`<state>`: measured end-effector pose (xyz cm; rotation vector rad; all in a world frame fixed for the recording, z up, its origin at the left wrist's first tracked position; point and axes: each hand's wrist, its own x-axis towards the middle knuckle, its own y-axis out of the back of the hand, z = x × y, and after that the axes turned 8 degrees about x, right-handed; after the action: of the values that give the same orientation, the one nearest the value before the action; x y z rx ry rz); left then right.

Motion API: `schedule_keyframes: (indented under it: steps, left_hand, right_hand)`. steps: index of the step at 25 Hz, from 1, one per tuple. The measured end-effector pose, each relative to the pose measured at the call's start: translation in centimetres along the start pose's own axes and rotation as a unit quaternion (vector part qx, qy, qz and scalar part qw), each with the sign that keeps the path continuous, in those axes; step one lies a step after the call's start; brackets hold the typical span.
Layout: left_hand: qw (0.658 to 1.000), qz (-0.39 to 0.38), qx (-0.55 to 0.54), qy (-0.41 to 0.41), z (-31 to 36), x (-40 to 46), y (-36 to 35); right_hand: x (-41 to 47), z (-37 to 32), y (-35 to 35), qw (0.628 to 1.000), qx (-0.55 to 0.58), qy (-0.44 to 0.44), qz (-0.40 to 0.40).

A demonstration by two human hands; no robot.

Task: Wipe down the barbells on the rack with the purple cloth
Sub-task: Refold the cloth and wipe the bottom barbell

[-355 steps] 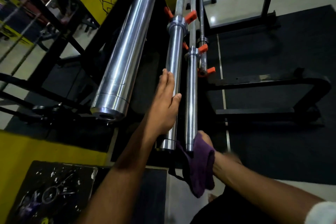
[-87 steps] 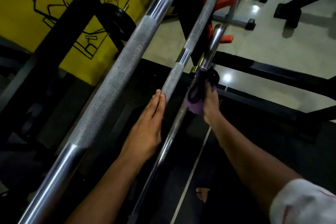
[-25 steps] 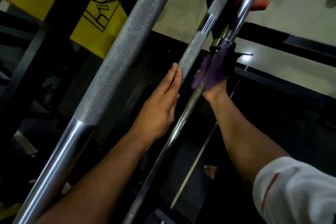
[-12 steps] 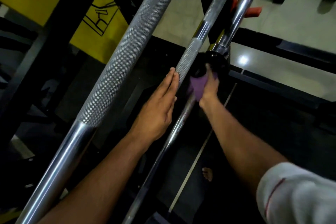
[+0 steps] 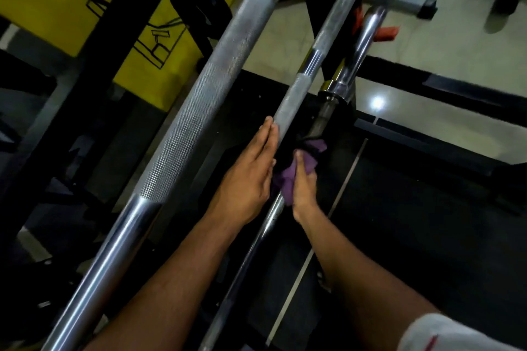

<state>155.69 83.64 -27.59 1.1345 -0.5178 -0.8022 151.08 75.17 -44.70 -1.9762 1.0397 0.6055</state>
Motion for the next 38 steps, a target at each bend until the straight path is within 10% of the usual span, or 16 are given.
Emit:
schedule_keyframes:
  steps: [3, 8, 11, 17, 29, 34, 38]
  left_hand:
    - [1.000, 0.016, 0.017, -0.001, -0.3, -0.1, -0.2]
    - [0.996, 0.085, 0.018, 0.037, 1.7, -5.0, 0.7]
    - [0.988, 0.146, 0.043, 0.001, 2.9, -16.3, -1.3]
    - [0.980, -0.006, 0.126, 0.153, -2.9, -39.2, -12.7]
    - [0.995, -0.072, -0.005, 0.075, -6.9, -40.3, -12.9]
    - [0.982, -0.041, 0.174, 0.054, -7.7, -40.8, -14.2]
    - [0.963, -0.070, 0.258, 0.022, -7.8, -40.4, -14.1]
  right_hand:
    - [-0.6, -1.8, 0.9, 0.985, -0.168, 0.040, -0.024]
    - [-4.3, -8.6, 4.6, 0.853, -0.494, 0.147, -0.089]
    - [-7.4, -10.8, 6.1, 0.842, -0.475, 0.219, -0.135]
    - [-11.5, -8.2, 8.1, 0.819, -0.508, 0.239, -0.116]
    - [-21.2, -6.4, 9.8, 0.732, -0.615, 0.278, -0.091]
    - [-17.1, -3.6, 8.7, 0.564, -0.743, 0.357, -0.053]
    - [-11.4, -0.9, 4.6, 0.555, -0.735, 0.373, -0.111]
